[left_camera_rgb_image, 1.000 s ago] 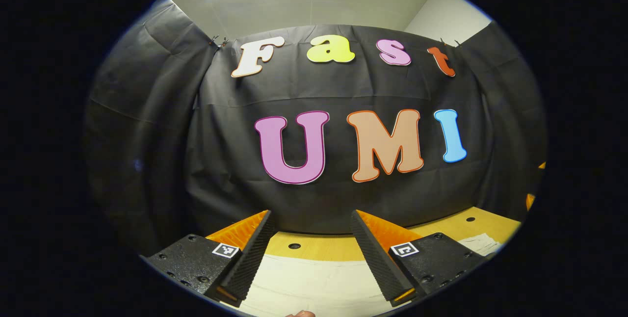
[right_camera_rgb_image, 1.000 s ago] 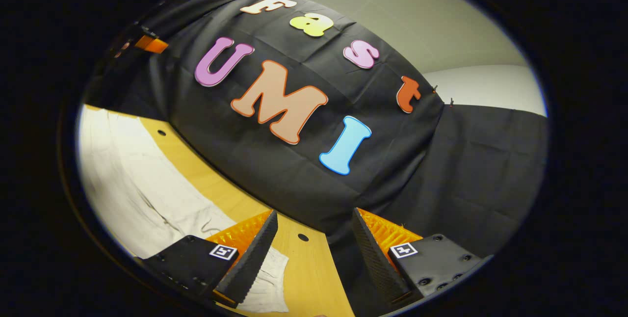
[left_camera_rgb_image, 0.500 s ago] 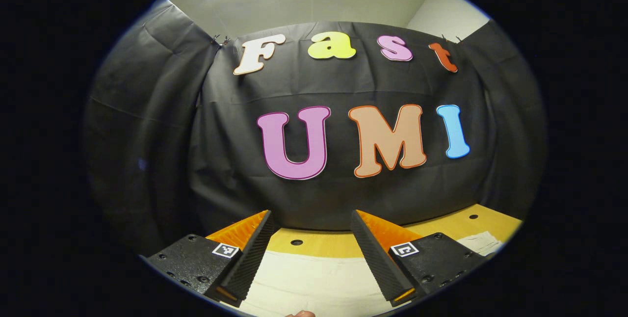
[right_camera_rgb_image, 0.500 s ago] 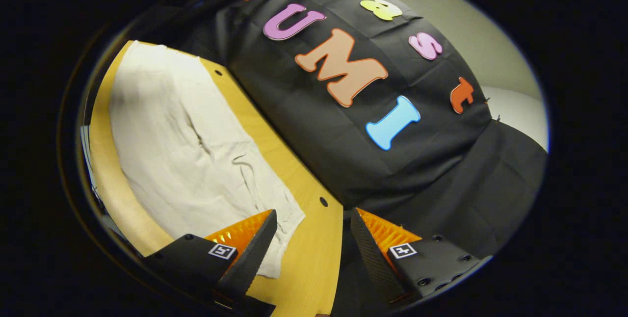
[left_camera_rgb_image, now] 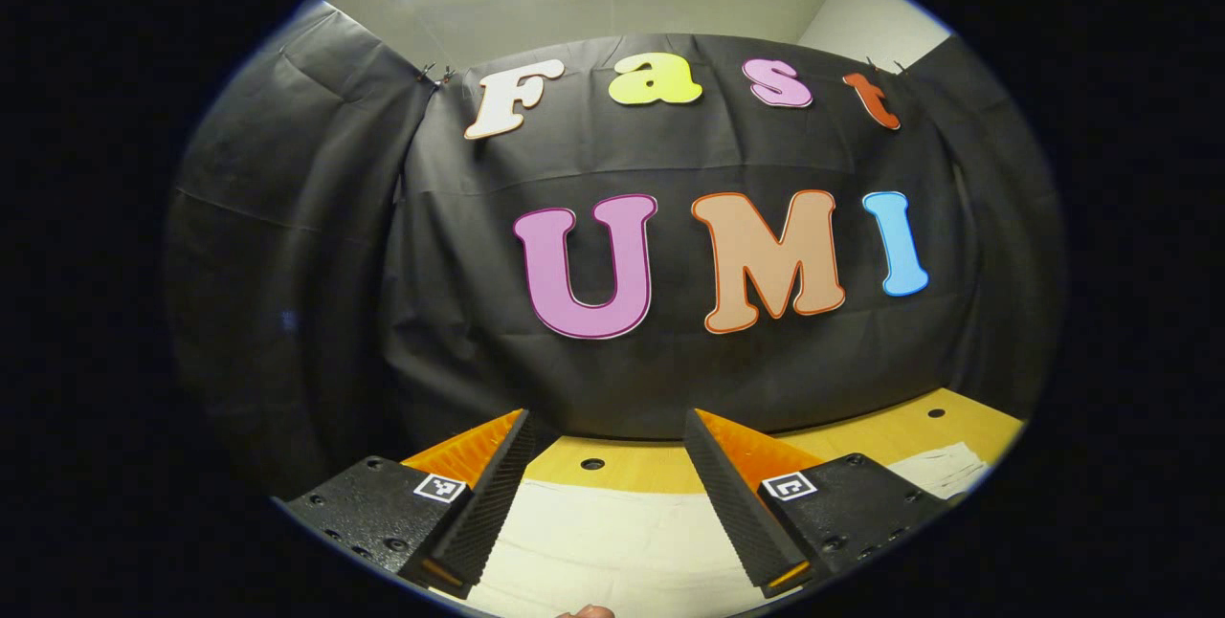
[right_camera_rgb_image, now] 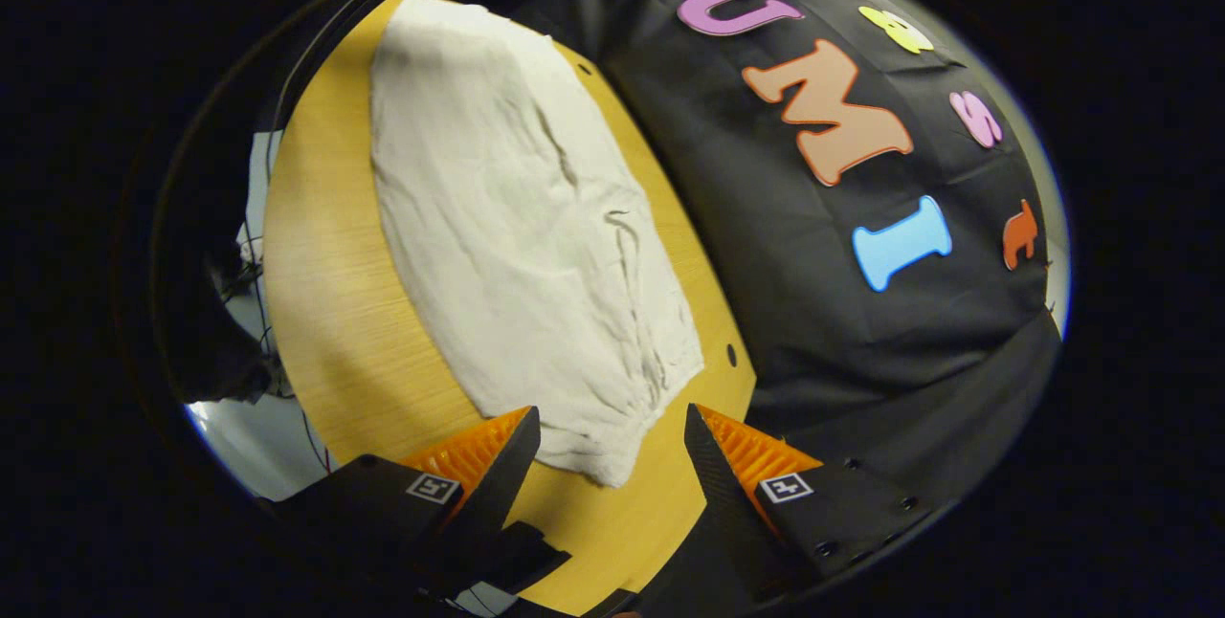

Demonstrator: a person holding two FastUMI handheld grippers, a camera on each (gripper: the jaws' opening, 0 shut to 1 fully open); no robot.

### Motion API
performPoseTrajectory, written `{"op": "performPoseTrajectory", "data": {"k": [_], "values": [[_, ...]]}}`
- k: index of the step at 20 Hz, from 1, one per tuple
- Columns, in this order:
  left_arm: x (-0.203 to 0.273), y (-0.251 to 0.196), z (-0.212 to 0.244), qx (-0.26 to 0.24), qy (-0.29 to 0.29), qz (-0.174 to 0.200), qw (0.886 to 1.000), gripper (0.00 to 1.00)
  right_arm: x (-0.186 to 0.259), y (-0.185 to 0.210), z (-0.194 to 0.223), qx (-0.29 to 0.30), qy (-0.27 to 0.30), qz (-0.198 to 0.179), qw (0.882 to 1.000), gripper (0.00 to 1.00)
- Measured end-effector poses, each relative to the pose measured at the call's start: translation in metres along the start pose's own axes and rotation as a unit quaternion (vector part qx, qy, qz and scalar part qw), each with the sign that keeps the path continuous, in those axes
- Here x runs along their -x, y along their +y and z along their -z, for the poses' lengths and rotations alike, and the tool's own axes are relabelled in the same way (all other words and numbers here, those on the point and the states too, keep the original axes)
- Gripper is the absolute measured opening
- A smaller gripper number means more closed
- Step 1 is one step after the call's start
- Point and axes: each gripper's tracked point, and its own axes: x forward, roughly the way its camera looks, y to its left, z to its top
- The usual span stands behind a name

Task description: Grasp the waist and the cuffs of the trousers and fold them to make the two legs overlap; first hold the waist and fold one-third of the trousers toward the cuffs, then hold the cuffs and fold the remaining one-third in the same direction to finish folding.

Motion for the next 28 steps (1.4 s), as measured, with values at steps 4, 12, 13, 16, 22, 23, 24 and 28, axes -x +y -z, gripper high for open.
{"op": "performPoseTrajectory", "data": {"k": [4, 12, 13, 16, 22, 23, 24, 28], "values": [[0.001, 0.007, 0.003, -0.016, 0.001, -0.007, 1.0, 0.96, -0.008, 0.018, 0.008, 0.024, 0.013, -0.038, 0.999, 0.98], [0.004, 0.022, 0.011, -0.04, 0.014, -0.024, 0.999, 0.96, -0.028, 0.032, 0.004, 0.085, 0.005, -0.067, 0.994, 0.92], [0.003, 0.024, 0.012, -0.043, 0.014, -0.025, 0.999, 0.96, -0.033, 0.031, 0.003, 0.087, 0.004, -0.068, 0.994, 0.92], [0.004, 0.026, 0.013, -0.043, 0.014, -0.028, 0.999, 0.96, -0.046, 0.028, 0.002, 0.086, 0.016, -0.067, 0.994, 0.93], [0.005, 0.028, 0.019, -0.049, 0.019, -0.028, 0.998, 0.96, -0.068, 0.039, -0.002, 0.104, 0.05, -0.06, 0.992, 0.47], [0.006, 0.029, 0.019, -0.053, 0.018, -0.028, 0.998, 0.96, -0.068, 0.042, 0.001, 0.107, 0.055, -0.06, 0.991, 0.34], [0.006, 0.031, 0.018, -0.055, 0.017, -0.029, 0.998, 0.96, -0.073, 0.044, 0.002, 0.108, 0.06, -0.056, 0.991, 0.23], [0.008, 0.037, 0.034, -0.072, 0.03, -0.021, 0.997, 1.0, -0.072, 0.043, 0.002, 0.054, 0.084, -0.066, 0.993, 0.22]]}}
